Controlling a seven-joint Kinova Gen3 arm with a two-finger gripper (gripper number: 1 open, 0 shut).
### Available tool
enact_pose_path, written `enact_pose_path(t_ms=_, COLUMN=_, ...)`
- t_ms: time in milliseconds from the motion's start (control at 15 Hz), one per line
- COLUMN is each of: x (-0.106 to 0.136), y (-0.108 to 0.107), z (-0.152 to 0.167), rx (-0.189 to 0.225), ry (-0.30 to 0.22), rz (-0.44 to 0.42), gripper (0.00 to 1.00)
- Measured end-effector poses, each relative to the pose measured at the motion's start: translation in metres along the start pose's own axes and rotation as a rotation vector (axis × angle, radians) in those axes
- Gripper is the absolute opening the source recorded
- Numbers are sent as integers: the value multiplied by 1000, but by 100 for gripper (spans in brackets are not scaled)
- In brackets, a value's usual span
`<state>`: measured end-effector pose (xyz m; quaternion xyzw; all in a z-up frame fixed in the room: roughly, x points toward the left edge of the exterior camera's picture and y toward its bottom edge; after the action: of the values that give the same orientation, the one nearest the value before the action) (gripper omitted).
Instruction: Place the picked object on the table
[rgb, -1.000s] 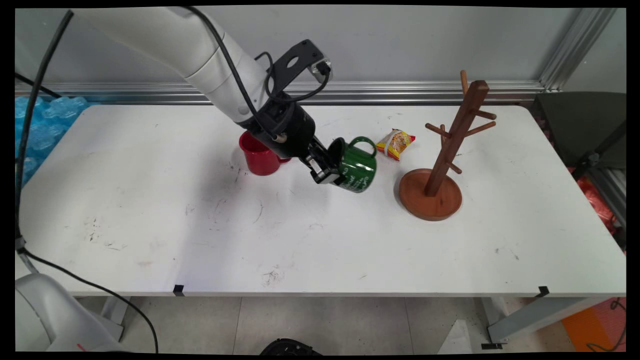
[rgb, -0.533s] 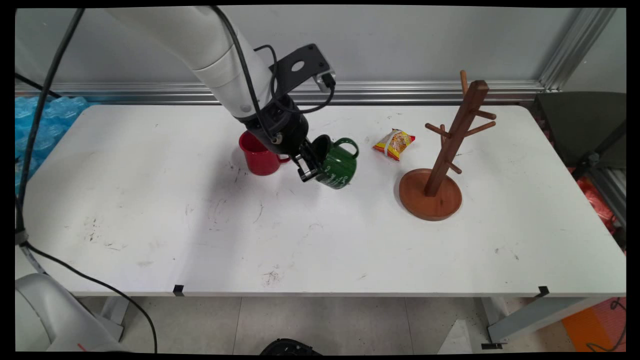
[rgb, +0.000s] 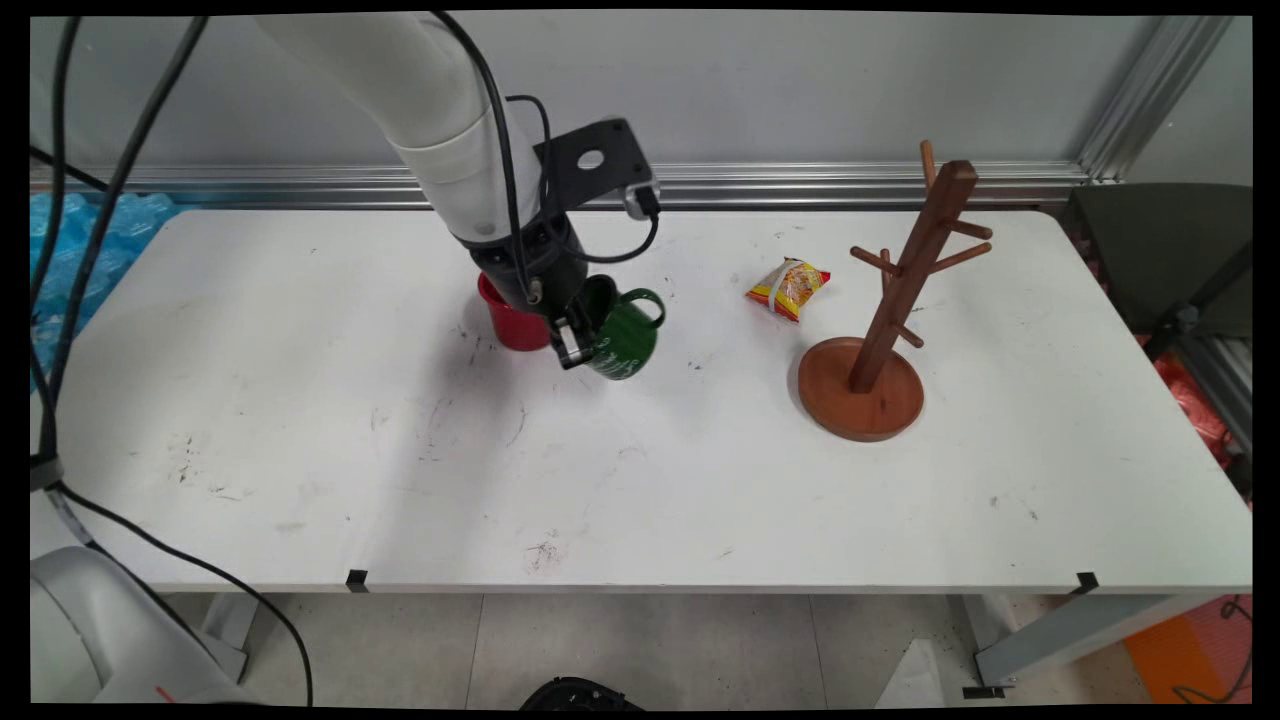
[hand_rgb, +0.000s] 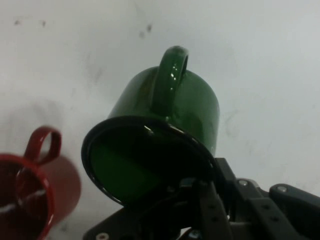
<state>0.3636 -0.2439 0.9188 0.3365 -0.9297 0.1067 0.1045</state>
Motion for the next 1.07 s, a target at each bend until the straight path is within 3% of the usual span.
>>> enact_pose_path(t_ms=667, x=-8, y=0, z=24, rx=63, ry=-184, rz=23, gripper=0)
enact_pose_path(t_ms=1067, x=-11, y=1, z=39, rx=68, ry=-248, rz=21, gripper=0)
